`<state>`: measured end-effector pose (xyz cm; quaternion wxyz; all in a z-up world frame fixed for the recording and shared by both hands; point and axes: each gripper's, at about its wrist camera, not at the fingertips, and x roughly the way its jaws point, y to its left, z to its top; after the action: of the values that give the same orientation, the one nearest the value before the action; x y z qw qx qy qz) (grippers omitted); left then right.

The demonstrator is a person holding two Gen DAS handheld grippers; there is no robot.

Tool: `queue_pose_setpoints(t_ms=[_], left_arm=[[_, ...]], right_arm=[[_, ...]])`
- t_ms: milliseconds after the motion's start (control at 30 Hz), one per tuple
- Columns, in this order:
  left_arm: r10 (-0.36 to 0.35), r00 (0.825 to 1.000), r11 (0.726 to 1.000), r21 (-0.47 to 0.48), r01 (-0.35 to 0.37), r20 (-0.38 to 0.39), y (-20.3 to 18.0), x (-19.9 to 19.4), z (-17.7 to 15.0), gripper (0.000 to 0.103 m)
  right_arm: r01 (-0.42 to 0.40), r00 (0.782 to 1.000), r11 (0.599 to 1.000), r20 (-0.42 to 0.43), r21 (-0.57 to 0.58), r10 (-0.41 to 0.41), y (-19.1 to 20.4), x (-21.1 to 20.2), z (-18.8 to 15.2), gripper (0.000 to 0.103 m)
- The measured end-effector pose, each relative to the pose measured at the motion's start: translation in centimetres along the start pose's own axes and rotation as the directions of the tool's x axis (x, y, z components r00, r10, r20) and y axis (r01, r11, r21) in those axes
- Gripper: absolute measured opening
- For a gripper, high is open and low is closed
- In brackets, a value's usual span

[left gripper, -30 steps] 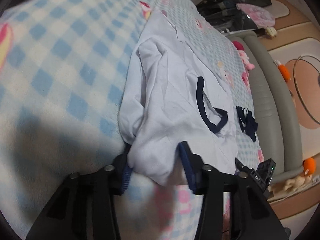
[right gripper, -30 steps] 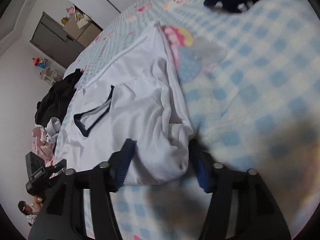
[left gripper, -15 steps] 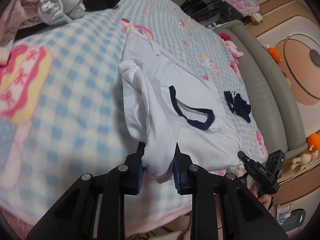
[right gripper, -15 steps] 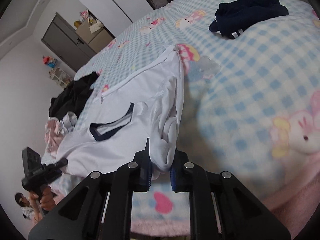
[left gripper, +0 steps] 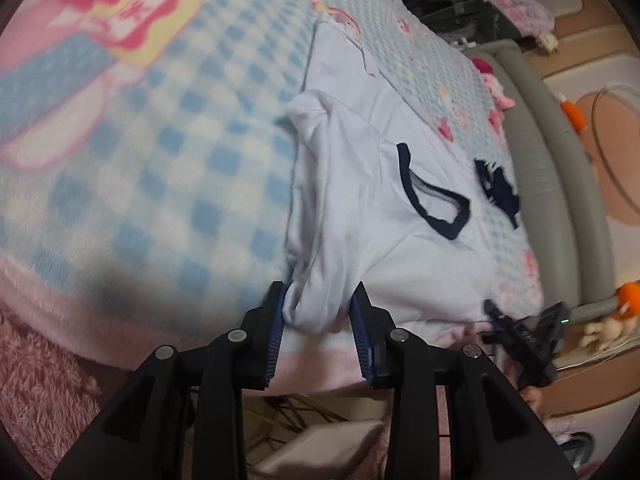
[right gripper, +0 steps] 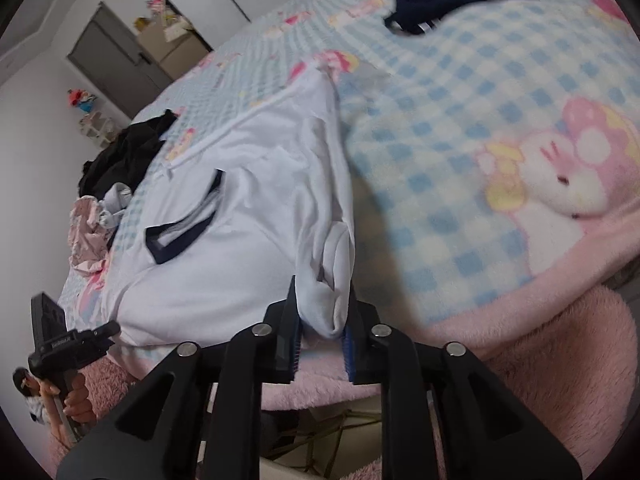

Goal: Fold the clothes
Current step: 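Grasp the shirt side edge with both grippers and fold it inward, then release the shirt and open both grippers, then grasp the white shirt's edge with both grippers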

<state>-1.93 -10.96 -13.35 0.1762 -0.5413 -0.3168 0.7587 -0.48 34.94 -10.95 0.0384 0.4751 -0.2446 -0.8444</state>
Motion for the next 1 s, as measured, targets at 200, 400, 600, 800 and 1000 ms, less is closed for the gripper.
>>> queue_pose_setpoints(t_ms=[200,400,600,800,1000], left_arm=[[0.004,0.986,0.998,0.067,-0.015,0.164,-1.2,-4.0,1.2,0.034],[0.104,0.988,0.974,0.188,-0.124,0.114,-4.3,0.4,5.2,0.046],[0.281,0.954,0.916,0.267,-0.300,0.106,-5.5,5.2,6.3,0.020],[0.234,0.955,0.901,0.329,-0.284,0.183,-6.2,3.4,6.9,0.016],[0.199,0.969,0.947,0.224,-0.229,0.147,-3.8,3.1,8.0,0.021]], right_arm=[[0.108,0.975,0.991,0.201,-0.085,-0.089,1.3,-4.1,0.4,0.026],[0.113,0.981,0.936,0.185,-0.333,-0.053,7.4,-2.0,2.2,0.031],[0.133,0.989,0.914,0.111,-0.384,-0.097,8.8,4.4,2.3,0.030],[0.235,0.968,0.942,0.140,-0.239,-0.206,4.2,4.9,2.6,0.025],[0.210,0.977,0.951,0.095,-0.228,-0.193,3.2,3.2,3.5,0.022]])
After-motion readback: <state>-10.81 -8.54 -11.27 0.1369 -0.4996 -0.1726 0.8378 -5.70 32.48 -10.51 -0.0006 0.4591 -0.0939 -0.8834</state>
